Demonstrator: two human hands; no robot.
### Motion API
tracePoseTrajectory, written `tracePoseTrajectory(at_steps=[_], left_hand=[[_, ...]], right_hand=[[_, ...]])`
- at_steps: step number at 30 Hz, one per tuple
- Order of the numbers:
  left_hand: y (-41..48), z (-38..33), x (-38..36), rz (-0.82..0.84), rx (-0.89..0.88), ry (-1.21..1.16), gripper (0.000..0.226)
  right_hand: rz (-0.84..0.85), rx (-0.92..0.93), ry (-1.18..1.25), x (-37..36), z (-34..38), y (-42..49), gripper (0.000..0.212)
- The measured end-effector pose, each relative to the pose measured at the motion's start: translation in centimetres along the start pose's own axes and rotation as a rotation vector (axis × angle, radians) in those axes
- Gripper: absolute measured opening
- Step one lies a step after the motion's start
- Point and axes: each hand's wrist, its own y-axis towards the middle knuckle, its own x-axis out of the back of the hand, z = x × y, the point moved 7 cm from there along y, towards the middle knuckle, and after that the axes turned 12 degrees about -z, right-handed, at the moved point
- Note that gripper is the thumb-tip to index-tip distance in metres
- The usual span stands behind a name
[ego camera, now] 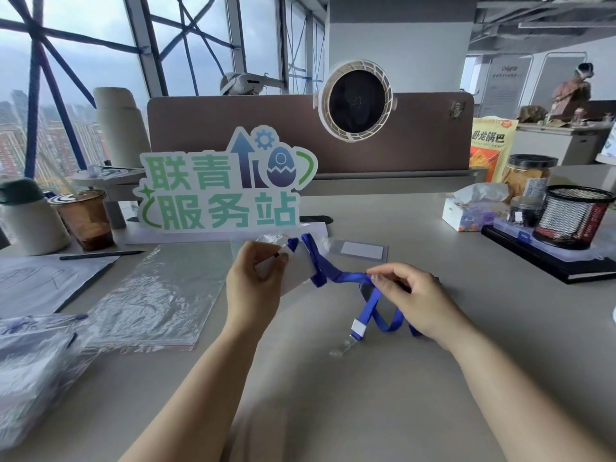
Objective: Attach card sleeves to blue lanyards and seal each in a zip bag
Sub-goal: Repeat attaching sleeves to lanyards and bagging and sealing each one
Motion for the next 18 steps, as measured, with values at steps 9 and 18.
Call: tracePoseTrajectory(at_steps=[9,18], left_hand=[[0.6,0.7,0.9,-0.093,0.031,0.040,0.009],[0.0,0.0,0.2,-0.017,0.003,-0.028,0.008]], right_hand=[[-0.265,-0.032,-0.047,3.0,-1.5,1.1,0.015],[-0.173,-0.121,-0.505,2.7,-3.7,1.1,0.005]])
